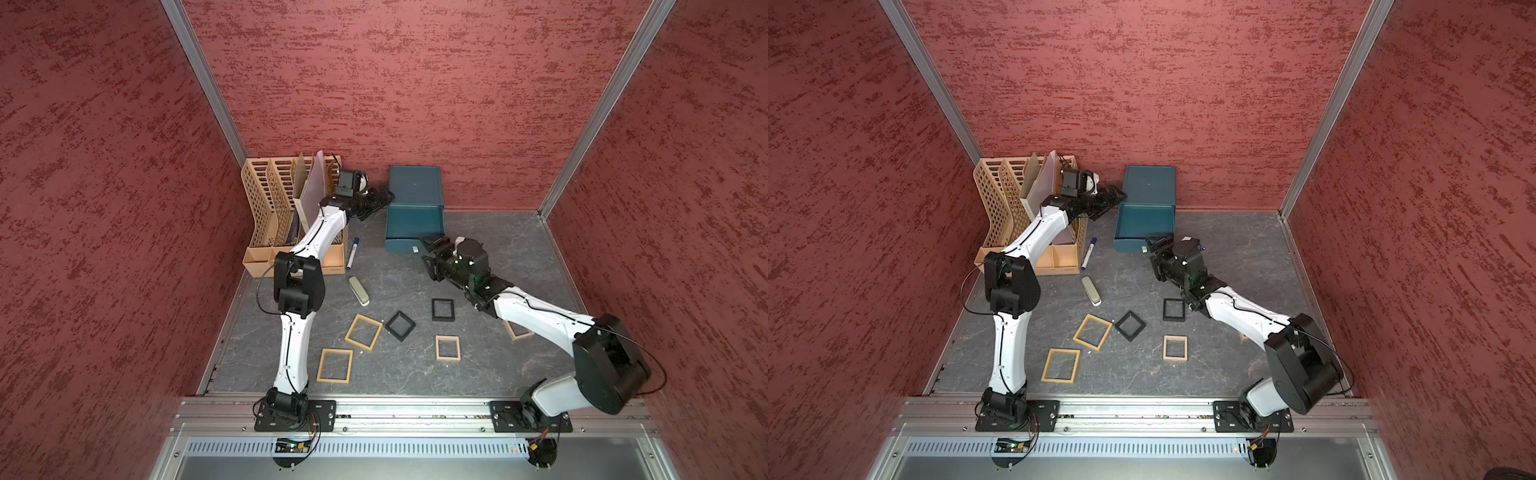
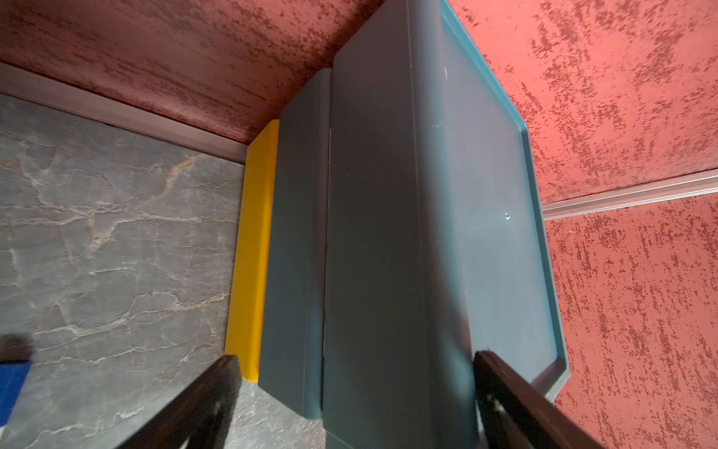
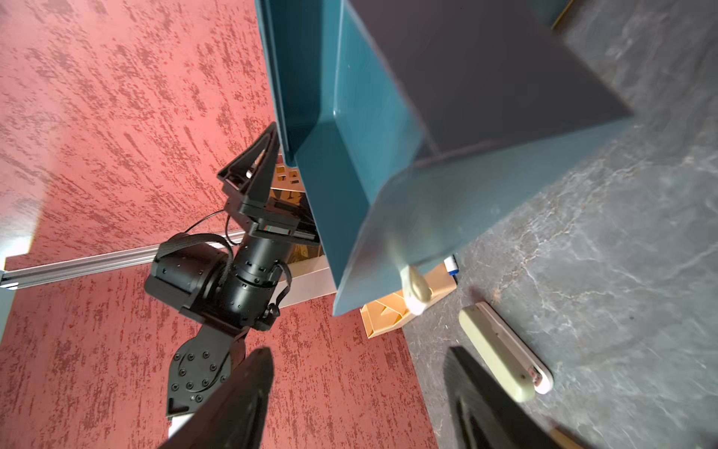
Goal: Place the brooch boxes into the drawer by color
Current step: Pick up the brooch box from the center of the board.
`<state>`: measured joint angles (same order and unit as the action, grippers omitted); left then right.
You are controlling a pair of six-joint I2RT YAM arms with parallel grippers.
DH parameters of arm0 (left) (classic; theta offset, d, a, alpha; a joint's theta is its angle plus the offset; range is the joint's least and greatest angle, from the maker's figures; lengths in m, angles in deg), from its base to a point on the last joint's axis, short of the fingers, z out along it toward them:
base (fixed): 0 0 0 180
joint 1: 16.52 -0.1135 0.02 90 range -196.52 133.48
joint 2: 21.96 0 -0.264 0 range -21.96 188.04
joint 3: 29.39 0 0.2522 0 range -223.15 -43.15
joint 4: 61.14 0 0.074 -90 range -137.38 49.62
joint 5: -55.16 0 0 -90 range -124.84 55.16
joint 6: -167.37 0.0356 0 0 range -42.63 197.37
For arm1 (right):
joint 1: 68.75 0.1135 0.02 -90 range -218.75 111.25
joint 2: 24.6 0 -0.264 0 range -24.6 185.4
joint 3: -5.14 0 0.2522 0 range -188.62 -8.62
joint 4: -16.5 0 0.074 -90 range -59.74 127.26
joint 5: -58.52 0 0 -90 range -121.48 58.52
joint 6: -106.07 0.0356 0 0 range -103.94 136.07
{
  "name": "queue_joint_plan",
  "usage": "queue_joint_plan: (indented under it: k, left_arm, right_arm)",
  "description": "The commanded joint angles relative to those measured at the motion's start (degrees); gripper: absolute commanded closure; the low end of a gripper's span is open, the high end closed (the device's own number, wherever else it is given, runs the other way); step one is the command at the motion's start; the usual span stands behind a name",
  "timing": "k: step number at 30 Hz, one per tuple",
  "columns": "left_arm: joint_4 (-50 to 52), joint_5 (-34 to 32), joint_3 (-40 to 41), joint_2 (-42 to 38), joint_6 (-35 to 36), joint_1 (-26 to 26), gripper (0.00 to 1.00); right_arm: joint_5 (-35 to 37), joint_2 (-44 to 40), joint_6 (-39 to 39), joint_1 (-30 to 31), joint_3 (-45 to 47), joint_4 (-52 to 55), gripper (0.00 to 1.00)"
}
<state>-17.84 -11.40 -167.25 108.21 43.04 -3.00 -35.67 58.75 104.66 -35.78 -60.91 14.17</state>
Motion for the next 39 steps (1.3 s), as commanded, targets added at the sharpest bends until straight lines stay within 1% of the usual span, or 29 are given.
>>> queue_joint_plan:
  k: [1, 4, 8, 11, 13, 16, 21, 25, 28, 32, 39]
  left_arm:
    - [2.4, -0.6, -0.4, -2.6, -0.3, 0.2, 0.01]
    - [2.8, -0.7, 0.2, -4.2, -0.5, 0.2, 0.01]
    - [1.1, -1.6, 3.7, -7.8, -2.1, 0.4, 0.01]
    - [0.3, -2.2, 6.0, -10.2, -2.9, 0.5, 0.01]
    - [2.0, -2.4, 5.9, -11.0, -3.0, 0.5, 0.01]
    - [3.9, -2.5, 6.1, -12.6, -2.7, 0.6, 0.01]
    - [4.5, -2.6, 7.8, -14.4, -3.0, 0.8, 0.01]
    - [4.6, -1.9, 9.9, -16.2, -2.6, 0.6, 0.02]
    - [6.1, -2.1, 11.9, -18.6, -1.6, 0.6, 0.02]
    - [4.2, -2.3, 18.6, -23.6, -3.5, -0.1, 0.02]
    - [0.4, -3.5, 30.3, -31.8, -5.0, 0.3, 0.02]
  right_arm:
    - [2.8, -5.2, -5.4, 0.3, 0.9, 8.6, 0.2]
    - [4.2, -10.5, -12.4, -0.2, -0.9, 20.1, 0.15]
    - [5.7, -16.1, -21.9, -0.9, -3.7, 35.1, 0.1]
    - [5.3, -16.7, -29.4, -1.4, -6.1, 44.2, 0.08]
    - [5.5, -16.5, -33.7, -1.5, -6.9, 49.0, 0.07]
    - [5.6, -16.0, -38.9, -1.5, -6.7, 53.6, 0.07]
    - [4.6, -14.3, -43.7, -1.6, -6.4, 58.2, 0.02]
    - [6.1, -12.7, -45.7, -1.5, -5.8, 59.0, 0.01]
    - [6.7, -8.9, -47.3, -1.4, -6.7, 59.9, 0.02]
    - [8.8, -4.0, -49.4, -0.4, -8.9, 61.9, 0.02]
    - [10.4, 1.9, -52.0, 0.8, -8.2, 59.1, 0.02]
